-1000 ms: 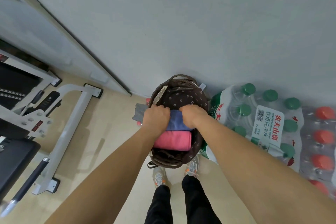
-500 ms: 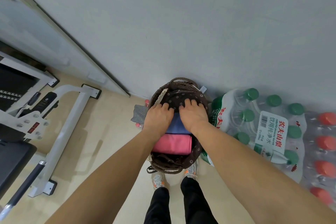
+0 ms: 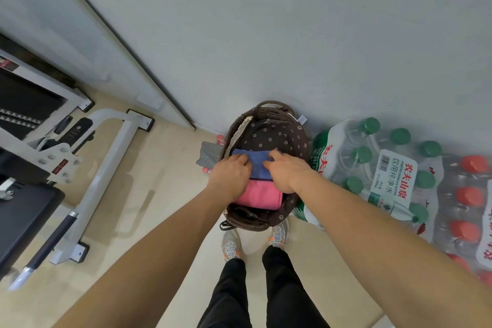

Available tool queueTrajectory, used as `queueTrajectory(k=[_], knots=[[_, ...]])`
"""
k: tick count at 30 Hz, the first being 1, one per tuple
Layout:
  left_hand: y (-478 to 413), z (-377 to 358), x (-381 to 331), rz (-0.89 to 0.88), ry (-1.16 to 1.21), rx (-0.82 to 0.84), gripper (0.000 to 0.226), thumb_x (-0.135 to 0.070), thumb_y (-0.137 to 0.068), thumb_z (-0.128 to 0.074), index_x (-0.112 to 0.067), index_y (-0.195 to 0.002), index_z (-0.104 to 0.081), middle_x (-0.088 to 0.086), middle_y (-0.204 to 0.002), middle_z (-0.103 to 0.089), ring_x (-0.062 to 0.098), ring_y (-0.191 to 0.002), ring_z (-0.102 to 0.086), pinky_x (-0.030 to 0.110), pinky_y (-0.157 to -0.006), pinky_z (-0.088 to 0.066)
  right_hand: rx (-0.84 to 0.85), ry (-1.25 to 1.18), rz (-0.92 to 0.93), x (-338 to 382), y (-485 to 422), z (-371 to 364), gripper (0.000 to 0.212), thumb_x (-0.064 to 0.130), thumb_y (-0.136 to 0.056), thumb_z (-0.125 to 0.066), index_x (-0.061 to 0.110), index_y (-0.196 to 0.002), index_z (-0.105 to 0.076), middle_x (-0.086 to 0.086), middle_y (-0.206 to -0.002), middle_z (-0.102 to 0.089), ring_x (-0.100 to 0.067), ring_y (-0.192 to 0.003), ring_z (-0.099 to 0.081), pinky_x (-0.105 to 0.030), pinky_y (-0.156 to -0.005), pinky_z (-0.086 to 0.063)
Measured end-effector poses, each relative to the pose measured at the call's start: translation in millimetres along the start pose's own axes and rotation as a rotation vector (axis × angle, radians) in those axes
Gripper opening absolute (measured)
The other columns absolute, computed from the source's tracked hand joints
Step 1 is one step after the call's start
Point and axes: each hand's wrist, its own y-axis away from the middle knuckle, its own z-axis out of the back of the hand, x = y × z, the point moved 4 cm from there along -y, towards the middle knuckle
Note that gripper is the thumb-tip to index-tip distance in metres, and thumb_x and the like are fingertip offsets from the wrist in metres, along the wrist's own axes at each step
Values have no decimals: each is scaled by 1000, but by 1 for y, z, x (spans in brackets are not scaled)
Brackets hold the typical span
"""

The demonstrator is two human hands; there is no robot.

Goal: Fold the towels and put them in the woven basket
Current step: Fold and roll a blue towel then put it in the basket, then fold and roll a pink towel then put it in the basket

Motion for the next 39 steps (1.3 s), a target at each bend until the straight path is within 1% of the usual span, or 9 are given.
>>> queueTrajectory(k=[2, 4, 7, 10, 15, 18, 23, 29, 39], knots=[[0, 4, -2, 43, 73, 91, 28, -17, -90, -51, -14, -113, -66, 5, -112, -61, 25, -103, -61, 36, -74, -50, 1, -31, -14, 1, 4, 1, 43, 17, -94, -49, 20, -137, -47, -6, -143, -32, -29, -123, -44, -45, -97, -47], [3, 13, -2, 77, 160, 140, 31, -18, -94, -44, -12, -120, -60, 6, -119, -57, 27, -112, -55, 40, -82, -50, -31, -54, -29, 2, 12, 7, 42, 19, -95, -50, 21, -137, -47, -5, -139, -36, -28, -121, -46, -43, -95, -47], [12, 30, 0, 135, 251, 177, 34, -19, -93, -44, -13, -125, -57, 5, -124, -56, 28, -117, -53, 44, -87, -51, -61, -75, -73, 6, 29, 22, 42, 21, -95, -50, 20, -137, -47, -6, -134, -40, -29, -117, -48, -45, -94, -48], [30, 49, 7, 184, 331, 194, 40, -21, -94, -45, -16, -132, -54, 5, -131, -54, 28, -122, -52, 45, -93, -49, -66, -92, -107, 13, 48, 40, 44, 29, -97, -47, 20, -140, -46, -9, -137, -41, -32, -120, -48, -49, -98, -46], [59, 80, 28, 250, 361, 198, 38, -22, -91, -44, -19, -127, -56, 6, -126, -56, 30, -116, -53, 41, -92, -47, -105, -62, -136, 37, 78, 76, 46, 40, -99, -40, 20, -141, -47, -12, -141, -40, -36, -126, -47, -49, -102, -43], [78, 104, 39, 239, 344, 173, 33, -23, -94, -44, -13, -121, -60, 11, -121, -59, 30, -114, -55, 34, -85, -42, -141, -42, -128, 57, 95, 97, 48, 41, -100, -42, 19, -142, -46, -13, -145, -38, -38, -130, -44, -48, -105, -40], [118, 129, 62, 327, 379, 152, 44, -33, -97, -46, -16, -137, -51, 10, -136, -53, 29, -126, -49, 40, -100, -44, -217, 24, -59, 102, 121, 126, 42, 38, -100, -43, 16, -134, -54, -14, -138, -44, -36, -124, -49, -45, -101, -43], [182, 145, 80, 499, 406, 81, 46, -34, -98, -45, -16, -140, -46, 10, -140, -51, 29, -127, -49, 40, -100, -44, -245, 109, 50, 157, 132, 143, 48, 41, -99, -44, 16, -139, -49, -13, -139, -42, -36, -121, -50, -48, -98, -46], [350, 113, 74, 943, 598, 42, 51, -40, -97, -48, -17, -143, -43, 7, -143, -50, 28, -128, -49, 40, -102, -43, -208, 310, 342, 283, 158, 117, 45, 36, -98, -43, 16, -138, -50, -12, -139, -43, -33, -121, -51, -45, -98, -46]])
